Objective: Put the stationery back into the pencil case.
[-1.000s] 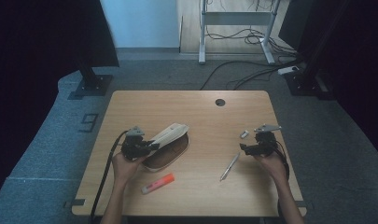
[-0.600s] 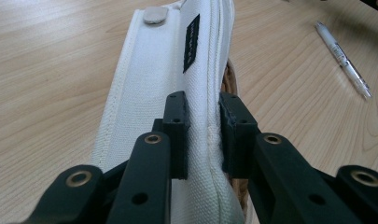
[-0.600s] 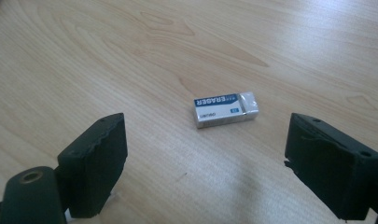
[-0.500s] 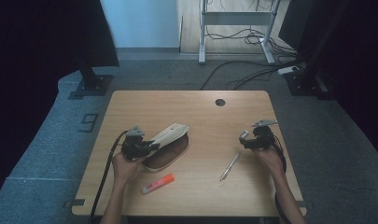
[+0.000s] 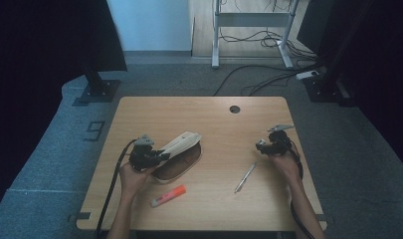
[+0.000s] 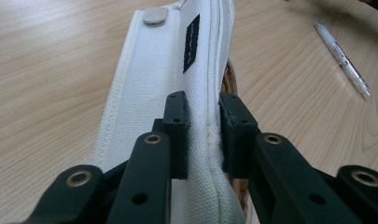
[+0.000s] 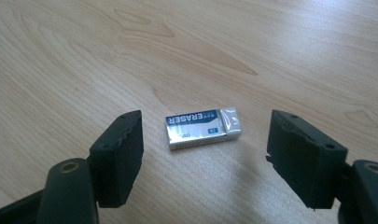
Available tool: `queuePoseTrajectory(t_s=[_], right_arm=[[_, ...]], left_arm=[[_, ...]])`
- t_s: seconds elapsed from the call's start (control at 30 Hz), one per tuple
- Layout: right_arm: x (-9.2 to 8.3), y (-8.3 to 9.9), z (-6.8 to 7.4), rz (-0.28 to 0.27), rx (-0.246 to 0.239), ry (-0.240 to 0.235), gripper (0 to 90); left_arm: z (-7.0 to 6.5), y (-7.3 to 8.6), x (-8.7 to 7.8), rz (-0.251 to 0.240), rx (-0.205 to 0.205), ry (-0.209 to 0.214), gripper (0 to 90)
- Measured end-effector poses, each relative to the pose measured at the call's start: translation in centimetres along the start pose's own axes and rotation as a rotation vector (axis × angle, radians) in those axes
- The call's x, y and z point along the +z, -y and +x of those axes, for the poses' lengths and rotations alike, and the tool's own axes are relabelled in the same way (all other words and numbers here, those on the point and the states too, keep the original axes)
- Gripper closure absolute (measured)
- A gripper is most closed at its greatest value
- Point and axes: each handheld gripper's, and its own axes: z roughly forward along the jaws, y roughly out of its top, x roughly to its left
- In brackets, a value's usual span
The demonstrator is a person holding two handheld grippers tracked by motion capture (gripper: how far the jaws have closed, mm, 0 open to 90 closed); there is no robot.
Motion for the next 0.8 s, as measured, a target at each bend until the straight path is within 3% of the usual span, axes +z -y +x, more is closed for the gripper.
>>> queuePoseTrajectory(t_s=[0.47, 0.67, 0.8], right_arm=[[1.5, 0.1, -0.9, 0.025, 0.009, -0.019, 33.5], [1.6, -0.1, -0.9, 0.031, 0.01, -0.035, 46.1], [1.6, -0.2, -0.7, 0.041, 0.017, -0.028, 46.9]], left_arm=[[0.0, 0.0, 0.0, 0.0, 0.0, 0.003, 74.5], [0.0, 0.0, 0.1, 0.001, 0.002, 0.008, 74.4], [0.0, 0.0, 0.1, 0.0, 0.004, 0.008, 74.4]])
